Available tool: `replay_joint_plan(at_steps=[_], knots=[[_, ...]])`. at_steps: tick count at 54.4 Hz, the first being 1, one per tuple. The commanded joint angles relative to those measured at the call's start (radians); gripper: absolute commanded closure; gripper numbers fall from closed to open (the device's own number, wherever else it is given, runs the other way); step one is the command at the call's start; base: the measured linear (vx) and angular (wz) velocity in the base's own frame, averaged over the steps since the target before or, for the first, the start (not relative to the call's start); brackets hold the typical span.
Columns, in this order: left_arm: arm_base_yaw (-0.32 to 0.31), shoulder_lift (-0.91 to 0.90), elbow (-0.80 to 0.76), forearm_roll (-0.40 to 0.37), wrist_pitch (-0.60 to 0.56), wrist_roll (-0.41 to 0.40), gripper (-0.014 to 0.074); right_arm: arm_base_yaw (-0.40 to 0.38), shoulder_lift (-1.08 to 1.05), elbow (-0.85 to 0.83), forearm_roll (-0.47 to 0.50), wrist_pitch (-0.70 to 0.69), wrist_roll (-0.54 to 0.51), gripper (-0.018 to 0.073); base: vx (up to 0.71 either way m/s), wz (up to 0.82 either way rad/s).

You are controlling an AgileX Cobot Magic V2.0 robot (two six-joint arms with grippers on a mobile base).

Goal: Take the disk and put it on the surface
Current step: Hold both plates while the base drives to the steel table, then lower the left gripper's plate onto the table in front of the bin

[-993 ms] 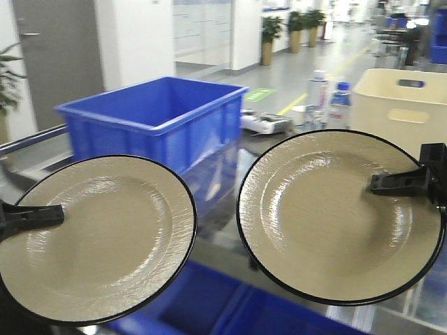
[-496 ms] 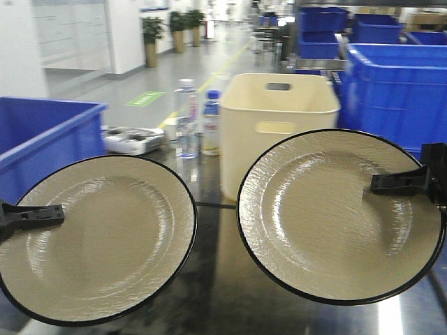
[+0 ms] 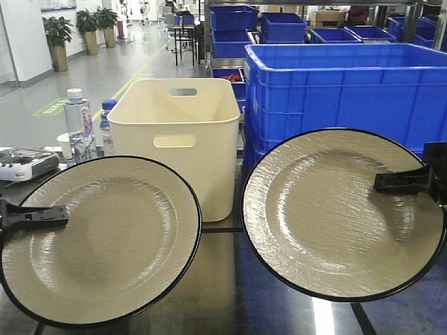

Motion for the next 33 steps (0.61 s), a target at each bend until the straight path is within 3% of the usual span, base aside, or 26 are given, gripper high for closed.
replay_joint_plan(at_steps=[1, 33], knots=[[0.001, -0.045, -0.029, -0.14, 0.051, -0.013, 0.0597, -0.002, -0.036, -0.032, 0.13, 0.002, 0.001, 0.0568, 0.03, -0.07], [0.001, -0.045, -0.029, -0.146, 0.055, -0.013, 0.0597, -0.002, -0.036, -0.032, 0.133, 0.002, 0.002, 0.0568, 0.0, 0.0]])
